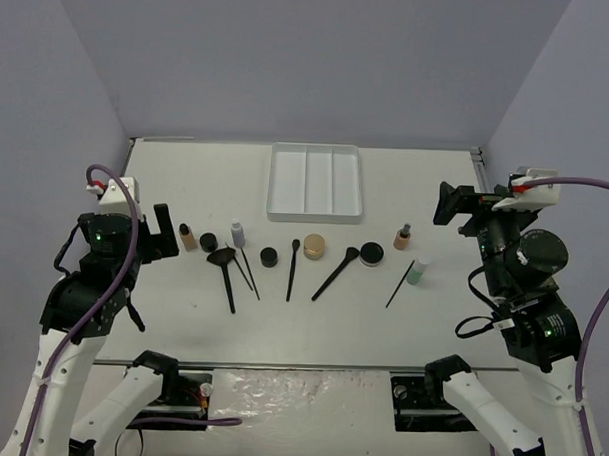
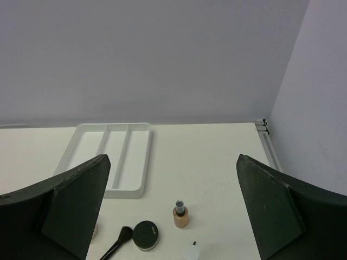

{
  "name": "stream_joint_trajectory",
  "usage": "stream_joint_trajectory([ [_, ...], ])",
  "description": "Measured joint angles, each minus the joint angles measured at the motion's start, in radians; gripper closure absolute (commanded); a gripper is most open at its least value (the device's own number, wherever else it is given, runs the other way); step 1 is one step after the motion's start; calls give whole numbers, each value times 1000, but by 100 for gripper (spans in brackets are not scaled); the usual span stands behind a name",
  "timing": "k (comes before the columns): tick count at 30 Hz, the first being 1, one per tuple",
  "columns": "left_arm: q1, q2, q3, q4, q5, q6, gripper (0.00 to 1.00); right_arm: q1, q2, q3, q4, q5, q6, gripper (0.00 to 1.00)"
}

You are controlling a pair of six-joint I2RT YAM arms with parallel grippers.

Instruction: Organize the makeup

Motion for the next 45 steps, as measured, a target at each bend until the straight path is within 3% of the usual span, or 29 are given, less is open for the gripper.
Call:
stream_joint_trajectory([
  [8,0,30,-43,9,52,-65,3,17,64,0,1,27,-9,0],
  [19,-17,218,-157,37,193,-209,3,19,92,-23,11,29,3,0],
  [29,-147,309,-246,138,186,-374,3,19,117,-43,14,30,35,0],
  [36,-231,422,-340,221,128,-461,15,19,119,-49,14,29,48,0],
  [45,-242,563,-402,329,78,-501,31,19,119,-69,-7,29,59,0],
])
